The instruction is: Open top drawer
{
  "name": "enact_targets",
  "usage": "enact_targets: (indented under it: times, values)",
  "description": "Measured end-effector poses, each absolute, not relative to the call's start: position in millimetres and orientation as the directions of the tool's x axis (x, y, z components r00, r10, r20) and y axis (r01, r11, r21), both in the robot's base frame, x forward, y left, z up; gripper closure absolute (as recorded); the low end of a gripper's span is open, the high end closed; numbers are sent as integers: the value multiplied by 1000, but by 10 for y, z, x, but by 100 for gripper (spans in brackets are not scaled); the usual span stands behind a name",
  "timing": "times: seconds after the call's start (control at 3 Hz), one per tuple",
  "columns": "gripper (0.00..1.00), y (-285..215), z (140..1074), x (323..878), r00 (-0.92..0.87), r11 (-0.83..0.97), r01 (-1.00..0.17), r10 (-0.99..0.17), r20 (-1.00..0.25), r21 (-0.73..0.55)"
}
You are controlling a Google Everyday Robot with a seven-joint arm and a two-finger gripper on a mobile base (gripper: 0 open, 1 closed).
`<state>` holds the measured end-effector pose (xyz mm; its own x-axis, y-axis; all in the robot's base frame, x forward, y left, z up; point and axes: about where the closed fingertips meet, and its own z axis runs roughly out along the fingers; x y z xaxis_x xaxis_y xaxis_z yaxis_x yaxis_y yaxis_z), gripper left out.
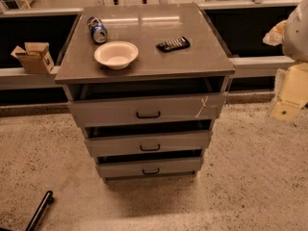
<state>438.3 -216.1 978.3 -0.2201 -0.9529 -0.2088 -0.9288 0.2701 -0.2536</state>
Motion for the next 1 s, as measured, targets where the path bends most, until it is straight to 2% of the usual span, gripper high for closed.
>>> enact_targets:
  times: [0.33,1.0]
  values:
    - [0,-2160,9782,4384,-220,270,-929,-953,-209,-254]
    - [0,-1632,9132,4759,-120,209,-941,-942,-313,-265]
